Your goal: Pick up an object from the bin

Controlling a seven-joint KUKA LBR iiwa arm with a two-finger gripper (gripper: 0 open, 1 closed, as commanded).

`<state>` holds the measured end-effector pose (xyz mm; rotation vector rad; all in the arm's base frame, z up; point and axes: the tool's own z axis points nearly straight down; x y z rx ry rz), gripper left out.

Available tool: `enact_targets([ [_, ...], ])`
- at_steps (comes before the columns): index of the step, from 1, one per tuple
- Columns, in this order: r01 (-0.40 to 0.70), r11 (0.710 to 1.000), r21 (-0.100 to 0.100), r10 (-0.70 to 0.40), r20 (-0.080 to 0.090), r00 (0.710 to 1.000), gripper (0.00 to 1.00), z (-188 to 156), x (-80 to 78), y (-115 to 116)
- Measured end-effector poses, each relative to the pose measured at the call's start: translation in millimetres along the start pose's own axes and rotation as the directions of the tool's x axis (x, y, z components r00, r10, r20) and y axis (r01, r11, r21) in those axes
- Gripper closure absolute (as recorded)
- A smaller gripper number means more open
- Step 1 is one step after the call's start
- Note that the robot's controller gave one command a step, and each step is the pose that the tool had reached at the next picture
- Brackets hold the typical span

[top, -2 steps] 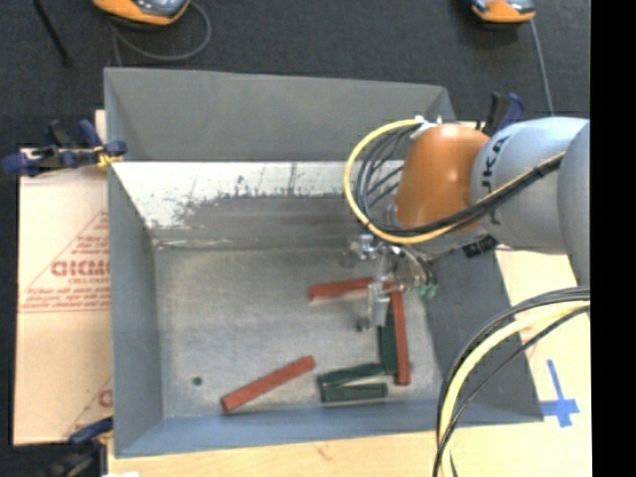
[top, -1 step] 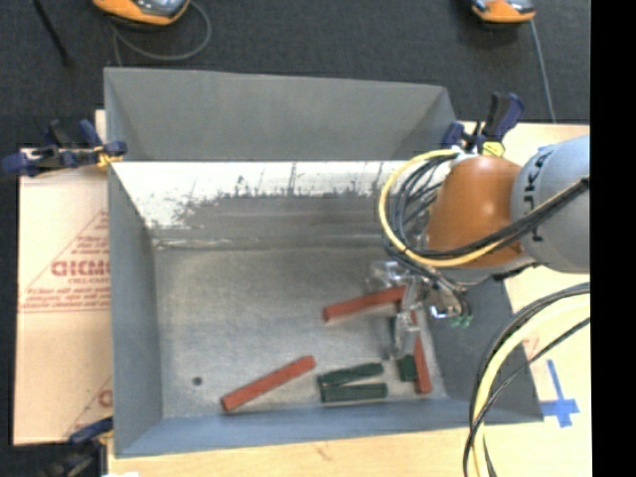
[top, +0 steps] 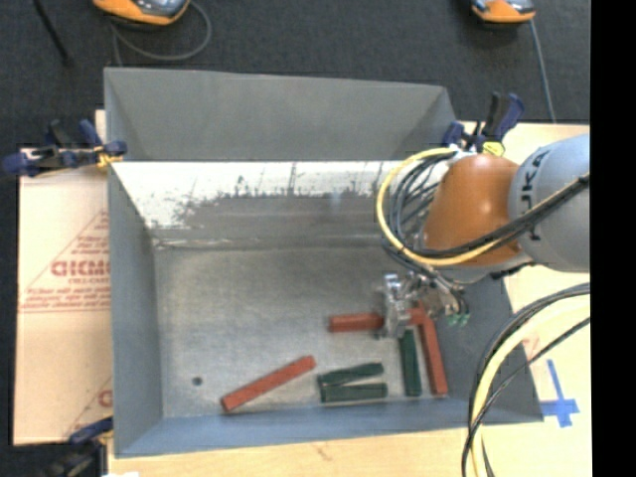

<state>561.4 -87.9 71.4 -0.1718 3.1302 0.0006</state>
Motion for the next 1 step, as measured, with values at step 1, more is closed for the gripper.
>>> enact_targets([
  [1, 0.070, 0.998, 0.004, -0.070, 0.004, 0.998, 1.00, -141.7, 4.8, 15.4],
])
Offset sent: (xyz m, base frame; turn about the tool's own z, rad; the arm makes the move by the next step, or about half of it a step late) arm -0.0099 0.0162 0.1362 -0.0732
